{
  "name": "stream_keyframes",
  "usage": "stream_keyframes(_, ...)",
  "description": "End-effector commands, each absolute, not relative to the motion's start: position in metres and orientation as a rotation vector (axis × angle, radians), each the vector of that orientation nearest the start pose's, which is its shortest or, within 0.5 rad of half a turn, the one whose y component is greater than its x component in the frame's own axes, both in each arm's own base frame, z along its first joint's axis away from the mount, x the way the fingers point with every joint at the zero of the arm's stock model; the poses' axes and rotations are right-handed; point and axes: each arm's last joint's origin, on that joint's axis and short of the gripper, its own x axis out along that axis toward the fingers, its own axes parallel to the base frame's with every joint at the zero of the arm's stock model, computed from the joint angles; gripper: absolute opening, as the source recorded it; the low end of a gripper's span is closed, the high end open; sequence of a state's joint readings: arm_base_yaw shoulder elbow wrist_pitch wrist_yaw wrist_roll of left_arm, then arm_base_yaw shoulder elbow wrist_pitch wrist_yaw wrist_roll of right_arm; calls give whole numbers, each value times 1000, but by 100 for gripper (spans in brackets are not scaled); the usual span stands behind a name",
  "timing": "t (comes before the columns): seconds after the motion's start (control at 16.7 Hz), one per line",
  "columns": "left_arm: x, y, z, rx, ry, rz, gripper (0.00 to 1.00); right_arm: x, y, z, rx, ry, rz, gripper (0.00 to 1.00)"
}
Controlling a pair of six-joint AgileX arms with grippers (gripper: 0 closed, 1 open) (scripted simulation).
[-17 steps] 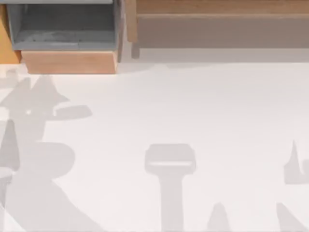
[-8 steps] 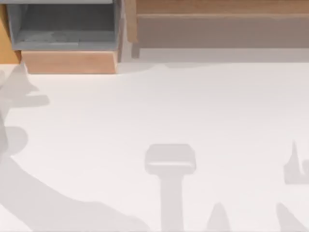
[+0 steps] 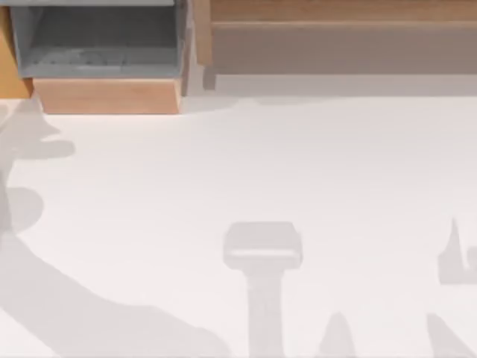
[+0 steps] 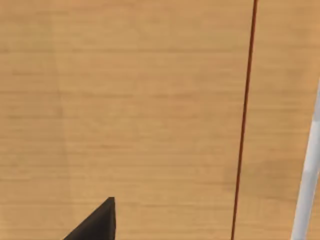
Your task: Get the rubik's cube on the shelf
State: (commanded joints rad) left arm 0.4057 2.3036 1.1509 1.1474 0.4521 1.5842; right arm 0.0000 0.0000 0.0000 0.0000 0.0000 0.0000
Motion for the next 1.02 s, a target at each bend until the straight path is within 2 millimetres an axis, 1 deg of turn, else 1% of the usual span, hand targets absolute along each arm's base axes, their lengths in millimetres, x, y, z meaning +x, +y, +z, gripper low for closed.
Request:
stream_keyframes(0.18,431,171,95,1571,-16,-16,100,106,-1,160,0,0,0,100)
stream_keyframes(0.42,433,171,95,1571,-16,-16,100,106,-1,160,0,0,0,100)
stream_keyframes(1.02,433,171,95,1571,-16,-16,25,106,-1,160,0,0,0,100)
